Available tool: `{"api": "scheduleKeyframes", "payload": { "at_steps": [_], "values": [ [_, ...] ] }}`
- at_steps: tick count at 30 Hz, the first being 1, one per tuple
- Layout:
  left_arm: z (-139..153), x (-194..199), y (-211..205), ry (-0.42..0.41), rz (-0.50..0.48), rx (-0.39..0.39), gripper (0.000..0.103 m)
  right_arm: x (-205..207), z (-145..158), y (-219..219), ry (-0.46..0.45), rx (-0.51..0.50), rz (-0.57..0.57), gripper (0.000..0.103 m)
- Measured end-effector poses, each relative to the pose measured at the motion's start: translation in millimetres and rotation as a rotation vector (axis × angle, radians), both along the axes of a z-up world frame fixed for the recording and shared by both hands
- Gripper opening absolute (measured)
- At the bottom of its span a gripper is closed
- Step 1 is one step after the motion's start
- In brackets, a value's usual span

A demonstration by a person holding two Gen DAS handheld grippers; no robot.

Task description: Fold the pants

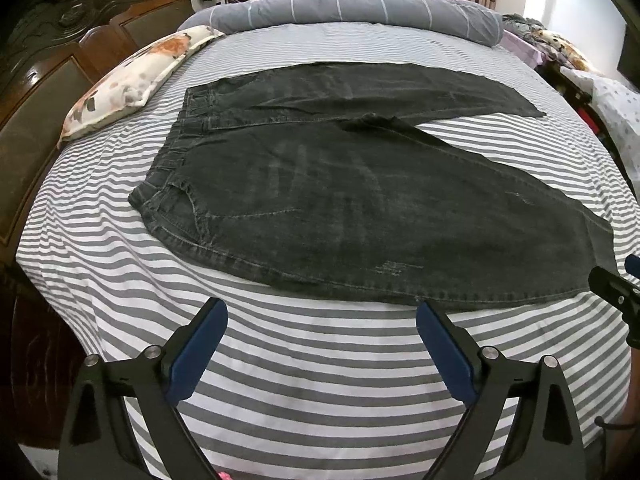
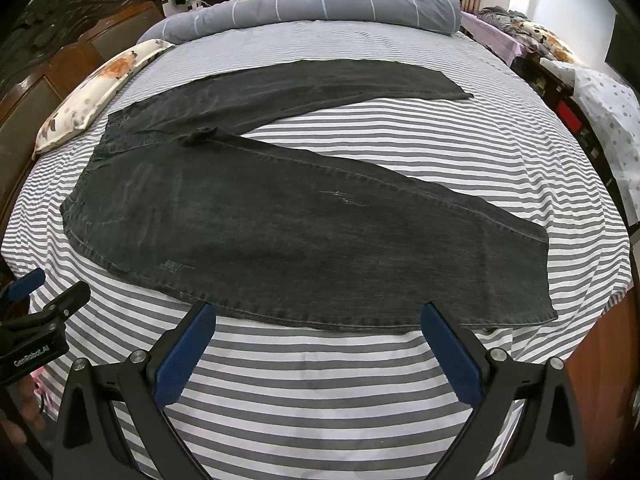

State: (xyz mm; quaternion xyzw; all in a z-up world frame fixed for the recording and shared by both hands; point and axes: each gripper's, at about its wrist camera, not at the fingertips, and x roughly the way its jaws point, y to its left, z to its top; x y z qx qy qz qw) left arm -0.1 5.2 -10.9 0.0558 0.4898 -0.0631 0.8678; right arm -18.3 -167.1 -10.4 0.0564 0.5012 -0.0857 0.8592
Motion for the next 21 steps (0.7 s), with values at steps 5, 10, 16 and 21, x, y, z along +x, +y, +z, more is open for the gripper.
{"api": "scheduleKeyframes", "payload": {
  "at_steps": [5, 10, 16, 21],
  "values": [
    [-2.6, 0.0, -1.7, -0.011, -0.009, 0.003, 0.095, 0.4, -0.9, -0.5, 0.002, 0.001, 0.001, 0.102],
    [-6.3, 0.0, -3.5, -0.005, -0.013, 0.015, 0.095, 0.3, -1.2, -1.0, 0.003, 0.004, 0.001, 0.102],
    [-8.5, -0.1, -4.3, -0.004, -0.019, 0.014, 0.095, 0.5, -2.0, -1.2, 0.003, 0.004, 0.002, 0.102],
    [-9.9, -0.8, -3.2, -0.002, -0.021, -0.004, 0.095, 0.5, -4.4, -0.8, 0.005, 0.003, 0.004, 0.102]
  ]
}}
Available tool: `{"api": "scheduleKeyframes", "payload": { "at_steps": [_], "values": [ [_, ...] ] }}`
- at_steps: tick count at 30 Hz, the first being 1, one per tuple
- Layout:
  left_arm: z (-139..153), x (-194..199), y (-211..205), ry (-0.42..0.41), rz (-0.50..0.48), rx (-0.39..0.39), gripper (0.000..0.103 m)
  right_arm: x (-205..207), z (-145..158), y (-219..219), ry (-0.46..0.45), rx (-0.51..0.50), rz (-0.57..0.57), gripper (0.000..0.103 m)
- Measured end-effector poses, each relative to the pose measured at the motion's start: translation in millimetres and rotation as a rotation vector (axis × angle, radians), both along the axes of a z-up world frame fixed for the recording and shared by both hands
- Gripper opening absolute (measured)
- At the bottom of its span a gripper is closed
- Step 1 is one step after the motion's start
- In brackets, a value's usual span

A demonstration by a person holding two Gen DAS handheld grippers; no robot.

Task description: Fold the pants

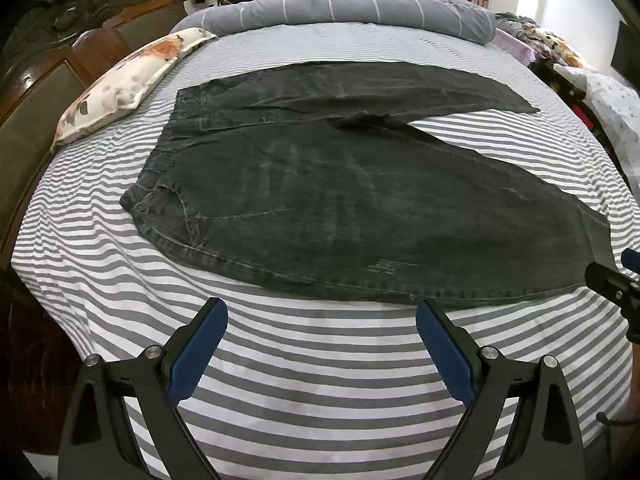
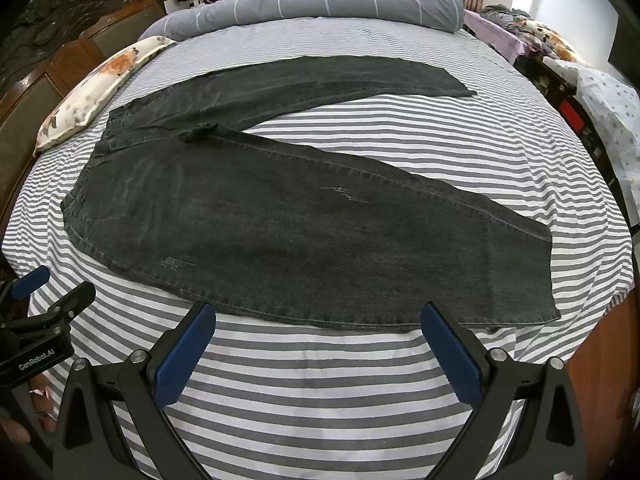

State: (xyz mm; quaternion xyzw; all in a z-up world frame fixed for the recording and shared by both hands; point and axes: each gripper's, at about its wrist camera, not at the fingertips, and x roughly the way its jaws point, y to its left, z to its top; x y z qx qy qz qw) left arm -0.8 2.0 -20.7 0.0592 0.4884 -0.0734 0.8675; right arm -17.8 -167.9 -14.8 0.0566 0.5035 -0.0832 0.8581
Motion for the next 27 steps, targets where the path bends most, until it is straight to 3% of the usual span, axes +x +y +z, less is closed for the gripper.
{"api": "scheduleKeyframes", "payload": {
  "at_steps": [27],
  "values": [
    [-0.4, -1.5, 8.4, 0.014, 0.050, 0.009, 0.095, 0.9, -2.1, 7.3, 0.013, 0.002, 0.018, 0.101]
  ]
}}
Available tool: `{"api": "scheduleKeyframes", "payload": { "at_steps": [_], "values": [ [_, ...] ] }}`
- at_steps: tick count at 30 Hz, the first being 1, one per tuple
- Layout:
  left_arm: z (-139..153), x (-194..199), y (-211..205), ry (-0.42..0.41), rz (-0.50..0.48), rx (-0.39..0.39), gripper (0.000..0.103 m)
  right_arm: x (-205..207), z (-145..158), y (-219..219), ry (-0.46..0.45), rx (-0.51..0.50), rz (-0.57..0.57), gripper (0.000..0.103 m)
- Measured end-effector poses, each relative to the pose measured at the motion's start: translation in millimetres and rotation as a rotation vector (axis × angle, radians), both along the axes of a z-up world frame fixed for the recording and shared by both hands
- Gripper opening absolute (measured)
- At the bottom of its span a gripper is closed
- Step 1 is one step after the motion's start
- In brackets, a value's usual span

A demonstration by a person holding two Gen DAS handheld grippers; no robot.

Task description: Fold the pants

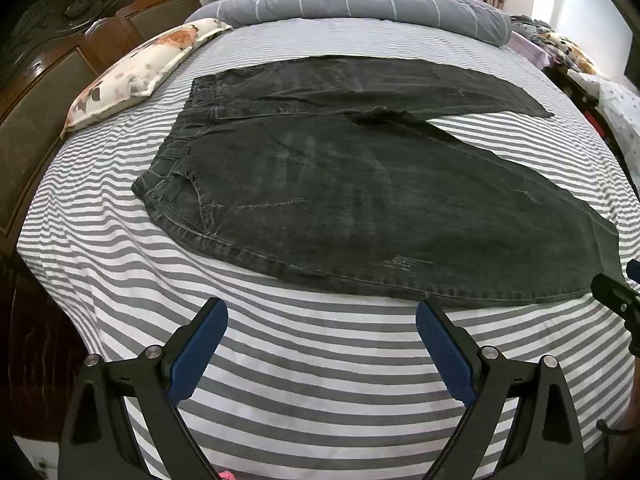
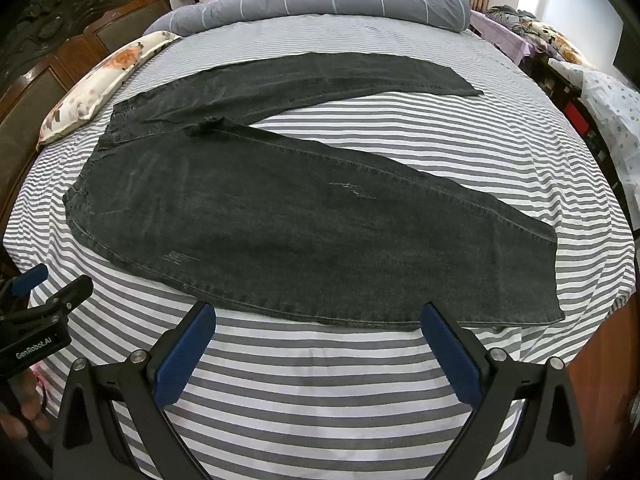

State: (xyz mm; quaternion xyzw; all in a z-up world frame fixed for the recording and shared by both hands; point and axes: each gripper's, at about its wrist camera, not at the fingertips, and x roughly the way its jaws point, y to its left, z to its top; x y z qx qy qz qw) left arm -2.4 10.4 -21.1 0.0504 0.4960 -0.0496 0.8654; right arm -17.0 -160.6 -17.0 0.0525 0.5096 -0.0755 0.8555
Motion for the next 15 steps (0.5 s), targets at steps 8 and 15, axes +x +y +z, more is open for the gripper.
{"api": "scheduleKeyframes", "payload": {
  "at_steps": [8, 15],
  "values": [
    [-0.1, 0.4, 1.4, -0.002, -0.003, -0.002, 0.095, -0.6, 0.9, -2.7, -0.005, 0.001, -0.013, 0.101],
    [-0.2, 0.4, 1.2, -0.001, -0.003, -0.002, 0.095, -0.7, 1.1, -3.0, -0.006, 0.002, -0.014, 0.101]
  ]
}}
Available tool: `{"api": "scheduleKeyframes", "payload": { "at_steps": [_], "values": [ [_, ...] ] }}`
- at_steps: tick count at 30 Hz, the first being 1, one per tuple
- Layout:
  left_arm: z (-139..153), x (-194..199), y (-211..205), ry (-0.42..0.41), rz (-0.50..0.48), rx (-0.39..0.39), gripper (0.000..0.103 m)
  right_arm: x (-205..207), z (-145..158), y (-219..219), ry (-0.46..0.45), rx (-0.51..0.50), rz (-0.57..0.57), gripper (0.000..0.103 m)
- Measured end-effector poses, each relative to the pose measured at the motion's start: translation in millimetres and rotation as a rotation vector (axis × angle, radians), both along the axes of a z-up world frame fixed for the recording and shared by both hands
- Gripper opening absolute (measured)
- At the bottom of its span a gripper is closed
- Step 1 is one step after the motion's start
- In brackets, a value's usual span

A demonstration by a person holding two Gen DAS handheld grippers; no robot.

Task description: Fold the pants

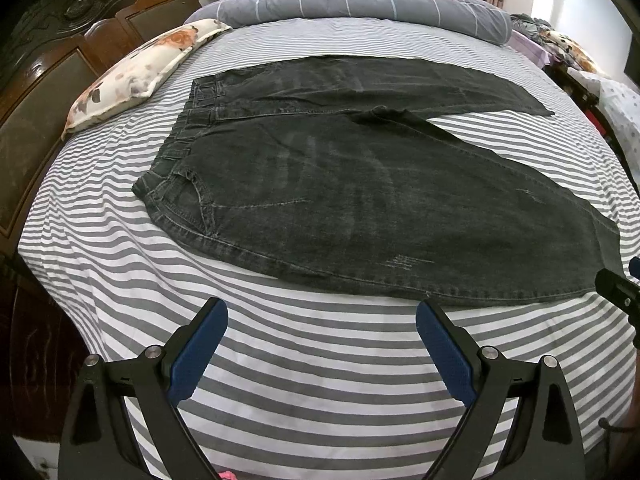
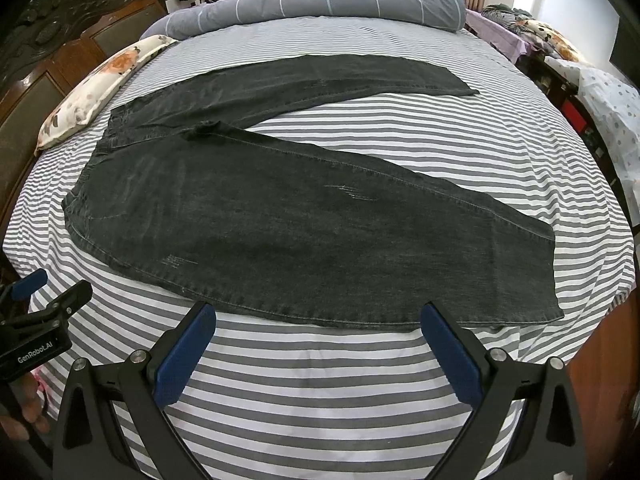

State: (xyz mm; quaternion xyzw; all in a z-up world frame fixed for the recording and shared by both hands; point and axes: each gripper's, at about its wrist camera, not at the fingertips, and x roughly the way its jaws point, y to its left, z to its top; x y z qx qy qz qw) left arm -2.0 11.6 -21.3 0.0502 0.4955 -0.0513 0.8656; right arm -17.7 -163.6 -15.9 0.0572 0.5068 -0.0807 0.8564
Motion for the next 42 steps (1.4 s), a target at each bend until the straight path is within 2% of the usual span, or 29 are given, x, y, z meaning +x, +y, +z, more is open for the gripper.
{"api": "scheduleKeyframes", "payload": {
  "at_steps": [18, 29, 40, 42],
  "values": [
    [-1, 3, 3, 0.002, -0.006, 0.005, 0.095, 4, -2, -6, 0.011, -0.010, -0.011, 0.101],
    [-8, 16, 10, 0.036, 0.014, 0.013, 0.095, 4, -6, -9, 0.007, -0.016, -0.015, 0.101],
    [3, 58, 51, 0.010, 0.084, -0.013, 0.094, 13, 0, -14, -0.084, 0.059, 0.014, 0.101],
    [9, 71, 63, -0.007, 0.095, -0.005, 0.085, 22, 1, -18, -0.088, 0.079, 0.002, 0.101]
  ]
}}
